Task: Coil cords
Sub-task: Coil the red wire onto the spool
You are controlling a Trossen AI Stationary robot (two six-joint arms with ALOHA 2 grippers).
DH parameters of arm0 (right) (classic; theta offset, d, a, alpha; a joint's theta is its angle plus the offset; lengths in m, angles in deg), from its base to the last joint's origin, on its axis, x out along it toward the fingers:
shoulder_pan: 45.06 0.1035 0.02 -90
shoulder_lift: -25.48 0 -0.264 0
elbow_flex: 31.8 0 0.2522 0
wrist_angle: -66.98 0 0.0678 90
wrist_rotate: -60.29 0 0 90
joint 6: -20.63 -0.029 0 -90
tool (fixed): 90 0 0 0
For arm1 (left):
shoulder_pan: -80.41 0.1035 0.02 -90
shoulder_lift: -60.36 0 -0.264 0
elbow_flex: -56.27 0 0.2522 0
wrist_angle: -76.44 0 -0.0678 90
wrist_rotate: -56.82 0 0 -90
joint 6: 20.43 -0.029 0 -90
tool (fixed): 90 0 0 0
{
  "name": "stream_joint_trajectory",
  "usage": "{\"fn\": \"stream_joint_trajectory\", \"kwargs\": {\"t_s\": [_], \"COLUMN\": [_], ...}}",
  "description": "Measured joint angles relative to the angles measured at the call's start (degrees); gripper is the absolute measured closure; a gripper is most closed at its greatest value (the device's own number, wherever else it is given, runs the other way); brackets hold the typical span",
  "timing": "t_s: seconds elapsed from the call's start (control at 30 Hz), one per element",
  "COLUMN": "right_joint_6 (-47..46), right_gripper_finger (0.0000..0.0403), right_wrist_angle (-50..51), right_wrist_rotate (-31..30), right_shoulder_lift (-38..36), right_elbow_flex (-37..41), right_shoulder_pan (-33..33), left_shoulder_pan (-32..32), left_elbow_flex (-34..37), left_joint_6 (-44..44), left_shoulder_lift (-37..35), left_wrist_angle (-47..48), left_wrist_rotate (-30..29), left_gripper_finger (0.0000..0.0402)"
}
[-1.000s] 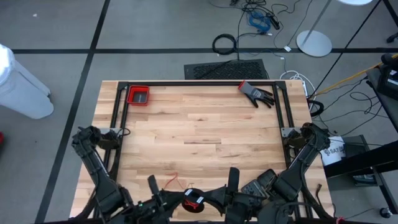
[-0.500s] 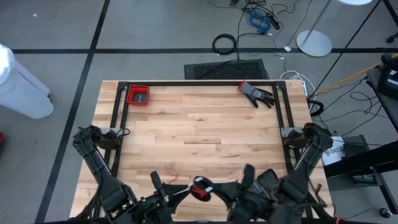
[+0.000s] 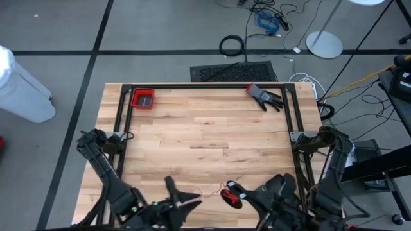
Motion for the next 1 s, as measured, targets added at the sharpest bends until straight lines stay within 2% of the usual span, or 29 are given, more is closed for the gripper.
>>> {"fn": "stream_joint_trajectory", "kwargs": {"t_s": [0.17,0.27,0.43,0.53,0.8,1.0], "right_joint_6": [0.11,0.12,0.76,1.53,1.99,1.59], "right_gripper_finger": [0.0403,0.0403,0.0403,0.0403,0.0403,0.0403], "right_wrist_angle": [0.03,0.01,0.00,0.07,0.00,0.00], "right_wrist_rotate": [-0.19,-0.22,-0.45,-3.60,-4.24,-4.22], "right_shoulder_lift": [-0.06,-0.06,-0.06,-0.06,-0.04,-0.19], "right_elbow_flex": [0.00,0.00,0.00,0.00,0.00,0.00], "right_shoulder_pan": [0.54,0.50,0.52,0.86,1.61,1.66], "left_shoulder_pan": [3.39,5.14,6.76,6.80,4.37,2.88], "left_elbow_flex": [0.04,0.04,0.04,0.04,0.04,0.04], "left_joint_6": [0.39,0.43,0.45,0.39,0.36,0.38], "left_shoulder_lift": [3.02,4.72,6.64,6.67,6.67,6.67], "left_wrist_angle": [0.30,-0.28,-0.34,-0.37,-0.23,-0.27], "left_wrist_rotate": [9.44,13.28,11.51,9.78,12.86,10.16], "left_gripper_finger": [0.0303,0.0282,0.0209,0.0179,0.0168,0.0168]}}
